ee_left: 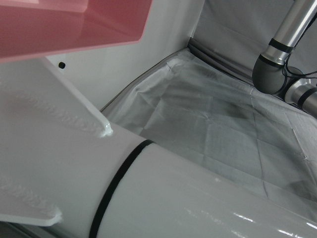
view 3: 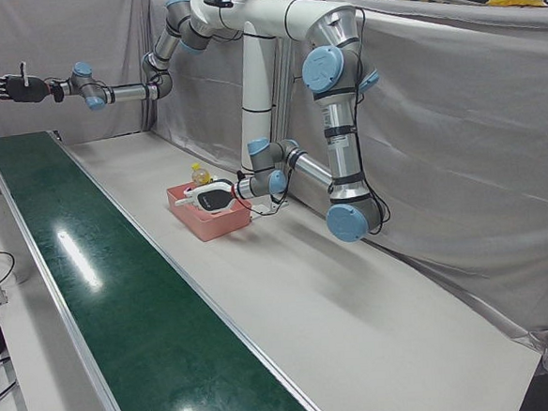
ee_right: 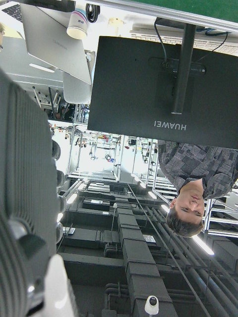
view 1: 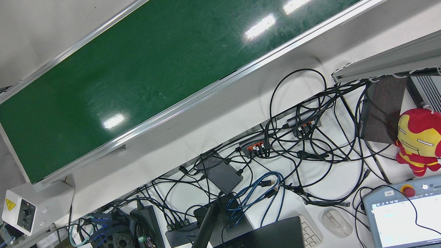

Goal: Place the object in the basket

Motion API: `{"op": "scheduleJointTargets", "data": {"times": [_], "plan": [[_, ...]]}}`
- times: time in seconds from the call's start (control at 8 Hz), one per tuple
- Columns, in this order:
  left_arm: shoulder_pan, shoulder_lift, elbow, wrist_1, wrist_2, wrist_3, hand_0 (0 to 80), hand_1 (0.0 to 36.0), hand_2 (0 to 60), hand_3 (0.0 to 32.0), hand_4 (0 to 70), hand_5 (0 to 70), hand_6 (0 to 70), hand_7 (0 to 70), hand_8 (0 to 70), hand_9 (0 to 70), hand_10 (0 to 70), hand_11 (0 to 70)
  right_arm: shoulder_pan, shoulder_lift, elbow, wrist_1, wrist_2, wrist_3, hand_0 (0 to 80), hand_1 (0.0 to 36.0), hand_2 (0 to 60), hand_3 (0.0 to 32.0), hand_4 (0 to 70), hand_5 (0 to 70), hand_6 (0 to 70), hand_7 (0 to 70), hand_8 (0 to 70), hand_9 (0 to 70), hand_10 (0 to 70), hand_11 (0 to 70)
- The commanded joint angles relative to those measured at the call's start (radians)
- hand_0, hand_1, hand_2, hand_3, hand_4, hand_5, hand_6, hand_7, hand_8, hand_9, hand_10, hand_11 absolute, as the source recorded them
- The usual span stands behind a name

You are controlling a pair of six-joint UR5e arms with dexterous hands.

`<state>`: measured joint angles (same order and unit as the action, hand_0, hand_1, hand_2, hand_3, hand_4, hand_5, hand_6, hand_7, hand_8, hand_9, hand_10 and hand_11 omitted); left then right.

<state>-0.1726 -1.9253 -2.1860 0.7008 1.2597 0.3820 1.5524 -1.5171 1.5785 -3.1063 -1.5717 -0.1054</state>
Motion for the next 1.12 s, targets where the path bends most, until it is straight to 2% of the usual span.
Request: {"op": "scheduleJointTargets", "data": {"times": [0.0, 0.25, 0.38, 0.62, 0.88, 1.0], "plan": [[-0.007, 0.017, -0.038, -0.006, 0.003, 0.0, 76.8, 3.3, 0.0, 13.0, 0.6, 21.6, 0.0, 0.0, 5.8, 5.8, 7.7, 13.3, 0.002, 0.0, 0.002, 0.0, -0.001, 0.0, 0.0, 0.0, 0.0, 0.0, 0.0, 0.0, 0.0, 0.0, 0.0, 0.0, 0.0, 0.0], [-0.018, 0.075, -0.093, -0.006, 0.003, -0.002, 75.7, 3.3, 0.0, 12.8, 0.9, 18.9, 0.0, 0.0, 5.9, 6.1, 7.4, 12.8, 0.002, 0.0, 0.002, 0.0, -0.001, 0.0, 0.0, 0.0, 0.0, 0.0, 0.0, 0.0, 0.0, 0.0, 0.0, 0.0, 0.0, 0.0], [-0.021, 0.086, -0.104, -0.006, 0.003, -0.002, 68.6, 2.3, 0.0, 13.0, 0.8, 18.1, 0.0, 0.0, 5.7, 5.8, 7.3, 12.5, 0.002, 0.0, 0.002, 0.0, -0.001, 0.0, 0.0, 0.0, 0.0, 0.0, 0.0, 0.0, 0.0, 0.0, 0.0, 0.0, 0.0, 0.0], [-0.027, 0.088, -0.132, 0.002, 0.003, -0.003, 64.3, 1.6, 0.0, 12.4, 1.1, 16.5, 0.0, 0.0, 5.7, 5.9, 7.1, 12.1, 0.0, 0.0, 0.002, 0.0, 0.001, 0.0, 0.0, 0.0, 0.0, 0.0, 0.0, 0.0, 0.0, 0.0, 0.0, 0.0, 0.0, 0.0], [-0.114, 0.088, -0.249, 0.104, 0.003, -0.003, 63.1, 1.4, 0.0, 11.4, 1.6, 17.8, 0.0, 0.0, 6.0, 6.4, 6.8, 11.6, 0.0, 0.0, 0.002, 0.0, -0.001, 0.0, 0.0, 0.0, 0.0, 0.0, 0.0, 0.0, 0.0, 0.0, 0.0, 0.0, 0.0, 0.0], [-0.158, 0.088, -0.27, 0.114, 0.003, -0.009, 62.1, 1.3, 0.0, 11.4, 1.2, 17.4, 0.0, 0.0, 5.8, 6.2, 6.5, 11.2, 0.002, 0.0, 0.002, 0.0, -0.001, 0.0, 0.0, 0.0, 0.0, 0.0, 0.0, 0.0, 0.0, 0.0, 0.0, 0.0, 0.0, 0.0]]}}
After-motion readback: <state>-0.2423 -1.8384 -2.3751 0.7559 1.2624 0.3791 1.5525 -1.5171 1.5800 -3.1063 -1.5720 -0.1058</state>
